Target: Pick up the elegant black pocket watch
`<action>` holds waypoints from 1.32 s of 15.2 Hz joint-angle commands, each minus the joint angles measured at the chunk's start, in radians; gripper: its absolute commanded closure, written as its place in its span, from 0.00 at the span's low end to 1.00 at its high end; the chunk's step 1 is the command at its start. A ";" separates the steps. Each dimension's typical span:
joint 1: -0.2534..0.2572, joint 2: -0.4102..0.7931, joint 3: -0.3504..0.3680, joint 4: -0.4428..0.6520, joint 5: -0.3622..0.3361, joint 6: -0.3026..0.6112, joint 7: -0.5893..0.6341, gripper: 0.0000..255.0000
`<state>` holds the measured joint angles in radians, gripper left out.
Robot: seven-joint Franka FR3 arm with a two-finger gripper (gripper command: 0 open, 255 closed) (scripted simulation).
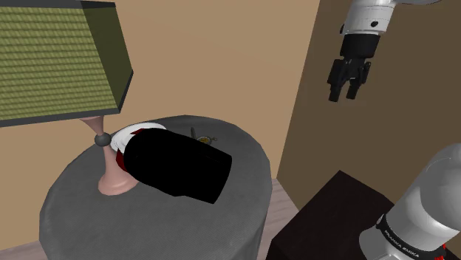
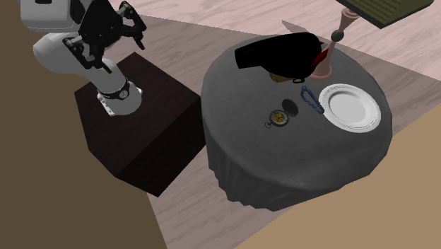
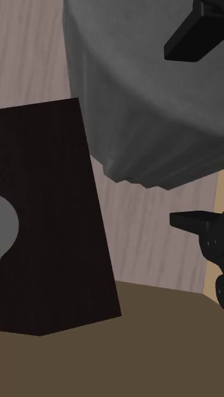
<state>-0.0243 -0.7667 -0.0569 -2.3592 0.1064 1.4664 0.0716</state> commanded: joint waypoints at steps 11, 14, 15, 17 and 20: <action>0.063 0.267 0.132 0.059 0.081 0.257 0.097 0.00; 0.078 0.360 0.168 0.101 0.090 0.323 0.126 0.00; 0.082 0.392 0.180 0.118 0.091 0.344 0.136 0.00; 0.091 0.458 0.202 0.155 0.091 0.382 0.157 0.00; 0.104 0.559 0.233 0.220 0.082 0.432 0.191 0.00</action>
<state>0.0747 -0.2358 0.1657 -2.1572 0.1906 1.8825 0.2498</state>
